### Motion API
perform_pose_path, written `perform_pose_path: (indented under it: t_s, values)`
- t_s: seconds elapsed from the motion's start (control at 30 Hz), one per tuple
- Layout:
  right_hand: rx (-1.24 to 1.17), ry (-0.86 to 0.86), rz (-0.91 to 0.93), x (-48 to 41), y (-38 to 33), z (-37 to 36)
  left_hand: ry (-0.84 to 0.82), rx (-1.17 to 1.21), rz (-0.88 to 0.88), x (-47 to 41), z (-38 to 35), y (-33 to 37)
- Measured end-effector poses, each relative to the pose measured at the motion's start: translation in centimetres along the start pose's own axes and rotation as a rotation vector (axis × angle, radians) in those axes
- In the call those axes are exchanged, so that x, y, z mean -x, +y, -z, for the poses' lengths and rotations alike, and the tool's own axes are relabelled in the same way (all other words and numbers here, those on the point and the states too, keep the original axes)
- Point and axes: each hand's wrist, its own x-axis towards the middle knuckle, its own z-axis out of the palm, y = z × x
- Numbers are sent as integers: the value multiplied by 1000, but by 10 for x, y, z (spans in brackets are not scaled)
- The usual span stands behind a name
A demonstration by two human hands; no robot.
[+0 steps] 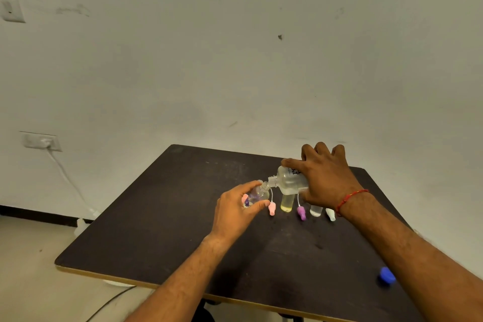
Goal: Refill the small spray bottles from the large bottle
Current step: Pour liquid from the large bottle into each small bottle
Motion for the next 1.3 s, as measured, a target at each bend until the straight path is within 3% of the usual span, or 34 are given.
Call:
perform_pose_path:
  t_s: [1.3]
  values:
    - [65, 27, 61, -3, -4, 10, 8, -10, -13, 2, -1, -1]
